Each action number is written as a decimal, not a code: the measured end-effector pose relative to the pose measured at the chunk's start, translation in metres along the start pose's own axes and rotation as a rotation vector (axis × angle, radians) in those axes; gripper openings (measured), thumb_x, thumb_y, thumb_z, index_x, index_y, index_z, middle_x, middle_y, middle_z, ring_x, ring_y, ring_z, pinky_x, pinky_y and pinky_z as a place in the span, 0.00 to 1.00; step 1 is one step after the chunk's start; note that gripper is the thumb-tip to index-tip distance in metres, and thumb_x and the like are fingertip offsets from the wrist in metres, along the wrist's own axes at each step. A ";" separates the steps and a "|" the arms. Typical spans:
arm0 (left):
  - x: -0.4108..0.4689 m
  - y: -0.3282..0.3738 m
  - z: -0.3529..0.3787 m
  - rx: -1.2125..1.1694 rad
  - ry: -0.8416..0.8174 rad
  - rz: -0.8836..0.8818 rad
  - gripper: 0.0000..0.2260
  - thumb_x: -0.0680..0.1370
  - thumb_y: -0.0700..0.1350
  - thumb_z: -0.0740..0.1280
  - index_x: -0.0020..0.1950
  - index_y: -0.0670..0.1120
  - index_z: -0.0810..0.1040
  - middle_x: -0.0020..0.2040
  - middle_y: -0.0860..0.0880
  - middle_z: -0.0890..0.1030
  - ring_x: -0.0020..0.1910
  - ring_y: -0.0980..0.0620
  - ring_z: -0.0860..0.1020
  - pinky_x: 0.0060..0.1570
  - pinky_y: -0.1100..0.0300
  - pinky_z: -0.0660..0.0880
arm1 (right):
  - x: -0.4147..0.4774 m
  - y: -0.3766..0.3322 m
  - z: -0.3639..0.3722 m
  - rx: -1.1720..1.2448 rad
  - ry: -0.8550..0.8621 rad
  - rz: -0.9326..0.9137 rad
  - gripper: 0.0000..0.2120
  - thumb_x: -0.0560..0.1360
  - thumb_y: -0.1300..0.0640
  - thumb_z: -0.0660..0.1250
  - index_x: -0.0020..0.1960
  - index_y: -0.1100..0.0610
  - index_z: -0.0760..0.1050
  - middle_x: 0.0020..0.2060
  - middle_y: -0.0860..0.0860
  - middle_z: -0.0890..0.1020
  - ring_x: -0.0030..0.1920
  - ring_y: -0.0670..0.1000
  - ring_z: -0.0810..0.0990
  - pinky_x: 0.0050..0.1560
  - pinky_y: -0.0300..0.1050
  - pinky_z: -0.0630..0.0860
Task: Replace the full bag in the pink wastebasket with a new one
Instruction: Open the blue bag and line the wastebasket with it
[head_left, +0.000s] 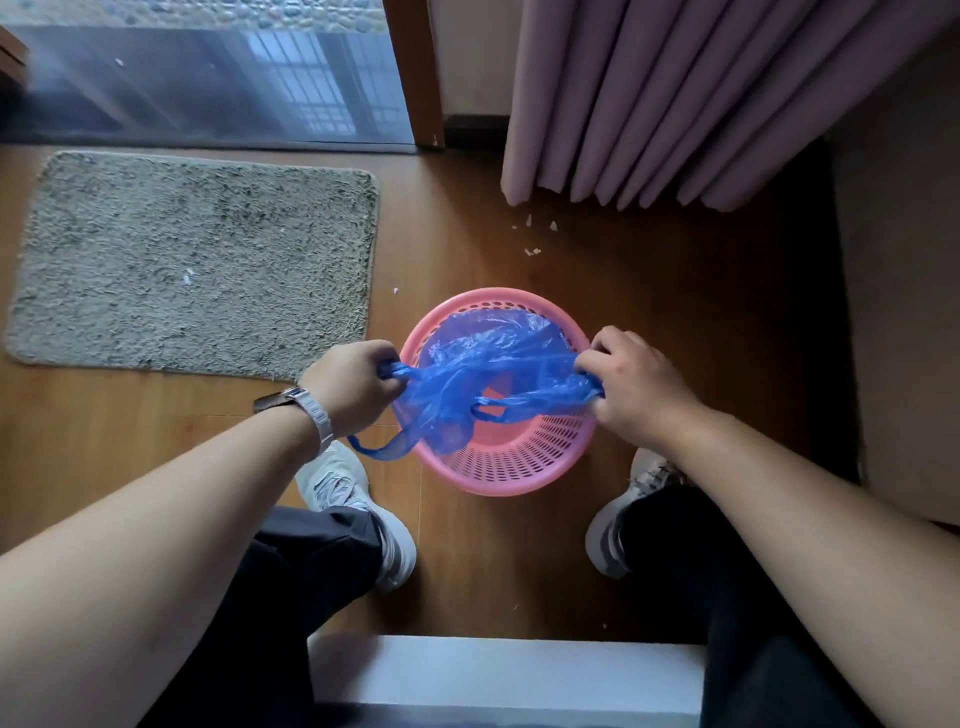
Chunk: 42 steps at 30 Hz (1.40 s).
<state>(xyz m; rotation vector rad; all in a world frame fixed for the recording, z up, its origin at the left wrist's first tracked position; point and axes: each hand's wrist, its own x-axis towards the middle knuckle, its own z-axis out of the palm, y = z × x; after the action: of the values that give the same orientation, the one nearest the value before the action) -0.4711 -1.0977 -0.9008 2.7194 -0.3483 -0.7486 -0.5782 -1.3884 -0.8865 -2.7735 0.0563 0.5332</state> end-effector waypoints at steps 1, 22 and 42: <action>0.001 0.000 0.000 0.075 0.019 0.021 0.05 0.73 0.50 0.68 0.44 0.50 0.79 0.37 0.49 0.78 0.40 0.43 0.77 0.36 0.57 0.71 | 0.000 0.005 0.001 0.004 0.005 0.011 0.12 0.71 0.54 0.71 0.53 0.53 0.76 0.50 0.49 0.73 0.51 0.50 0.72 0.48 0.46 0.76; -0.016 0.057 0.030 0.113 0.220 0.554 0.12 0.72 0.52 0.60 0.40 0.45 0.78 0.36 0.46 0.79 0.35 0.41 0.79 0.31 0.53 0.75 | -0.004 0.011 -0.001 0.215 0.056 0.056 0.07 0.73 0.57 0.69 0.50 0.56 0.77 0.44 0.48 0.72 0.41 0.48 0.71 0.34 0.32 0.61; 0.022 0.029 0.044 0.159 0.046 0.216 0.07 0.78 0.50 0.65 0.48 0.48 0.79 0.51 0.46 0.80 0.50 0.43 0.79 0.39 0.58 0.65 | -0.010 0.029 -0.003 0.304 -0.037 0.147 0.02 0.73 0.58 0.69 0.43 0.52 0.77 0.39 0.46 0.76 0.39 0.48 0.76 0.33 0.38 0.66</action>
<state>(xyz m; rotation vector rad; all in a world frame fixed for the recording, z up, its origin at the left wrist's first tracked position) -0.4811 -1.1411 -0.9369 2.7797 -0.7051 -0.6212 -0.5890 -1.4167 -0.8885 -2.4744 0.3086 0.5616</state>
